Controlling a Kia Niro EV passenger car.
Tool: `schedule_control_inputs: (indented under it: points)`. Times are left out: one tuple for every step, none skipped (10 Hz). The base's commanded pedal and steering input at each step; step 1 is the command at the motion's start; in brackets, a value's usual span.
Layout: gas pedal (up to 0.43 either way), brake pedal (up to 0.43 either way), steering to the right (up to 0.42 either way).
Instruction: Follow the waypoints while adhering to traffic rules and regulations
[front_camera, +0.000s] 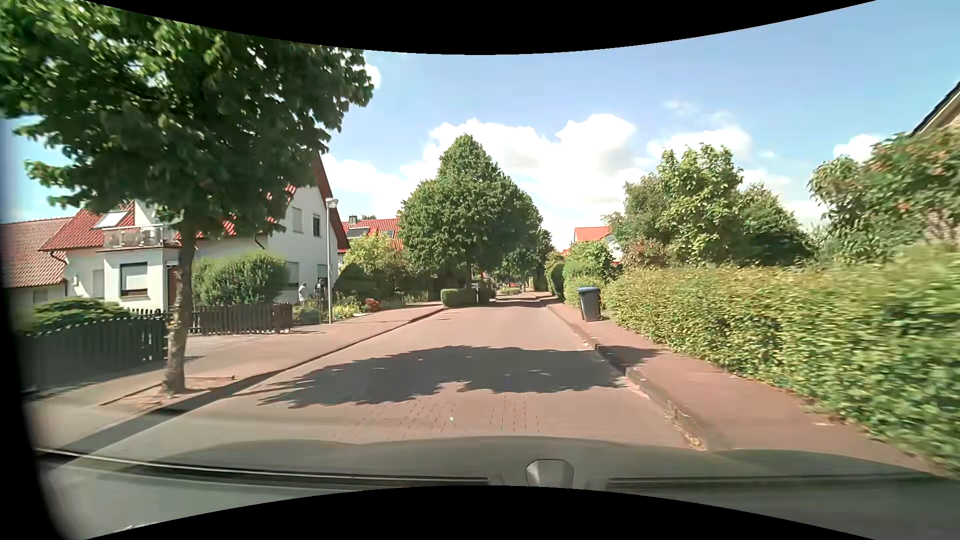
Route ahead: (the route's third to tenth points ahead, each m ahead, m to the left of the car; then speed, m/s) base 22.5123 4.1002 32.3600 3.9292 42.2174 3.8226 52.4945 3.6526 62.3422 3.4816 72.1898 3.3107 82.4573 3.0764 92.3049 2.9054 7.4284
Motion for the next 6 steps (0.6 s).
schedule_control_inputs:
  points:
    - [0.098,0.006,-0.005]
    - [0.098,0.006,-0.005]
    - [0.098,0.006,-0.006]
    - [0.098,0.006,-0.006]
    - [0.098,0.006,-0.003]
    - [0.098,0.006,-0.003]
